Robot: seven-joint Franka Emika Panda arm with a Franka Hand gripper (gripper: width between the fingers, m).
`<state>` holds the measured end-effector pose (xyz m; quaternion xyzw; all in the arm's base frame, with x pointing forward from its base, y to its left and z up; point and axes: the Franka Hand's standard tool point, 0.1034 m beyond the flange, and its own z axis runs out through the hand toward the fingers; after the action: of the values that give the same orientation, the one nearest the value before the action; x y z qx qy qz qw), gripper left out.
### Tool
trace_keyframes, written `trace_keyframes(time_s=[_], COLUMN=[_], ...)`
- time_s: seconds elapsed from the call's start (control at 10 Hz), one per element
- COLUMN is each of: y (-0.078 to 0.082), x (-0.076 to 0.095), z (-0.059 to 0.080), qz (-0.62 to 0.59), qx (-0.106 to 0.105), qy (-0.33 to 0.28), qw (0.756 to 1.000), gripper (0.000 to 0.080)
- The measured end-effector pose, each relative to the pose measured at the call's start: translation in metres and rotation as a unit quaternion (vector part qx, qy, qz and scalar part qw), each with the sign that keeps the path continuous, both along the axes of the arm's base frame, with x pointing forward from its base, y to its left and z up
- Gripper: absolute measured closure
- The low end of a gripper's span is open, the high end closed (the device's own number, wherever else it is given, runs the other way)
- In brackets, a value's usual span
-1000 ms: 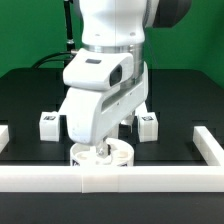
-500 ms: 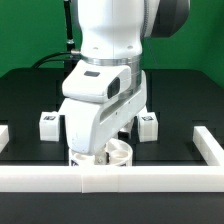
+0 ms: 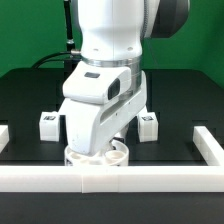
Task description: Assemble stool
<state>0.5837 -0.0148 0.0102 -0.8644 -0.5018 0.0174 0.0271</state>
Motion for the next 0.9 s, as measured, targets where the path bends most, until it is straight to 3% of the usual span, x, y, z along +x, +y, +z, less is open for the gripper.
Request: trace_keyframes(time_s=[0.2, 0.9], y=[-0.0013, 0.0025], x=[-0.0058, -0.0078], z=[-0.0003, 0.0003], qz=[-0.004, 0.005], qx=[-0.001, -0.003], qy=[0.011, 0.015], qw=[1.0, 1.0], gripper=[0.0731, 0.0738])
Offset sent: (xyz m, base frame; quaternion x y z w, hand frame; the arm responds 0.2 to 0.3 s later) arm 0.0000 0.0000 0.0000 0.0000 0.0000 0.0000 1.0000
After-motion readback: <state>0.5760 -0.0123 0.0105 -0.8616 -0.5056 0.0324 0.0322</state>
